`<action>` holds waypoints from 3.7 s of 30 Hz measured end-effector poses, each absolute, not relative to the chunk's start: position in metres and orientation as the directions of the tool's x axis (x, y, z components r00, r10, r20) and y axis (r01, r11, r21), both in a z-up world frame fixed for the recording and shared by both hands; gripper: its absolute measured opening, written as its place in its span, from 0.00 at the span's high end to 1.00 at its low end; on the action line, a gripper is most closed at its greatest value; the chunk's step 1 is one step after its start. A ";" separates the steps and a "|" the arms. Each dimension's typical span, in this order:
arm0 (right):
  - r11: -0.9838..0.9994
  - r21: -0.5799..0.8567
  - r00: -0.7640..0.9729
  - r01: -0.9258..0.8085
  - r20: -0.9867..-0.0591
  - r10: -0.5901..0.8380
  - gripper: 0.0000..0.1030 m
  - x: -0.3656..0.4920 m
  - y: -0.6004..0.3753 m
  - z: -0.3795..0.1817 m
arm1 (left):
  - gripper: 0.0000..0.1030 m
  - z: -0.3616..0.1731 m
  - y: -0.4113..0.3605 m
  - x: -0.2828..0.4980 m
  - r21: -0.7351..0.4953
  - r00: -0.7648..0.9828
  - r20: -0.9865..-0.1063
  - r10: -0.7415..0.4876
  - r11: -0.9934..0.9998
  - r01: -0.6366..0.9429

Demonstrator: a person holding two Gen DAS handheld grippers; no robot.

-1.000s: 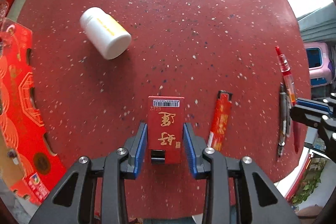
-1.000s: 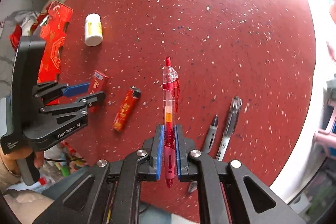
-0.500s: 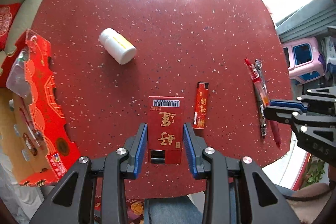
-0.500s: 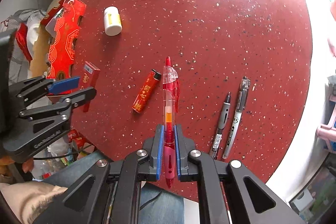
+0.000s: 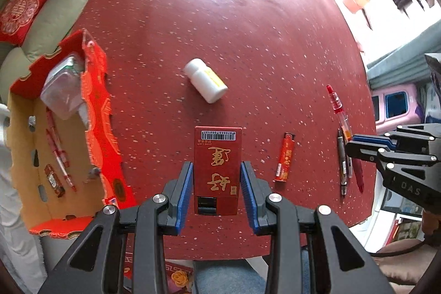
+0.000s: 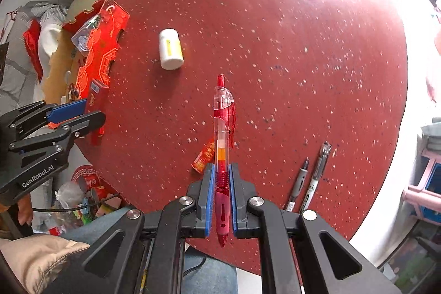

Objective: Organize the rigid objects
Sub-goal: 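Carry the red packet and red pen over the cardboard box with both grippers, then open both grippers to drop the packet and pen into the box, then return both grippers to the table over the lighter and marker pens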

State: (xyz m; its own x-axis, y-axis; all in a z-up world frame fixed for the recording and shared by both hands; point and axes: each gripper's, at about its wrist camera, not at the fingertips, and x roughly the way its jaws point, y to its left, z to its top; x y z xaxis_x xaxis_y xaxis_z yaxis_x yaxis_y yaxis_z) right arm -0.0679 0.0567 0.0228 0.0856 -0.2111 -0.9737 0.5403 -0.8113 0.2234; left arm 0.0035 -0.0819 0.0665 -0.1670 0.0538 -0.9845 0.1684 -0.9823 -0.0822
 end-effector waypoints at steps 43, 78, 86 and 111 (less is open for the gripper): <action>-0.577 0.143 0.034 0.804 -0.980 -0.196 0.89 -0.020 -0.194 0.070 | 0.64 0.080 -0.290 0.077 -0.198 -0.321 -0.946 0.050 -0.872 0.447; -0.555 0.170 0.117 0.814 -0.985 -0.130 0.89 -0.006 -0.300 0.014 | 0.64 0.015 -0.355 0.092 -0.060 -0.168 -0.985 -0.047 -0.811 0.582; -0.563 0.164 0.124 0.810 -0.986 -0.108 0.89 -0.005 -0.305 0.001 | 0.64 0.004 -0.357 0.090 -0.041 -0.141 -0.989 -0.051 -0.810 0.585; -0.741 0.046 -0.091 0.670 -0.985 -0.143 0.17 -0.040 -0.181 0.037 | 0.00 0.031 -0.317 0.064 -0.049 -0.159 -0.987 -0.035 -0.865 0.500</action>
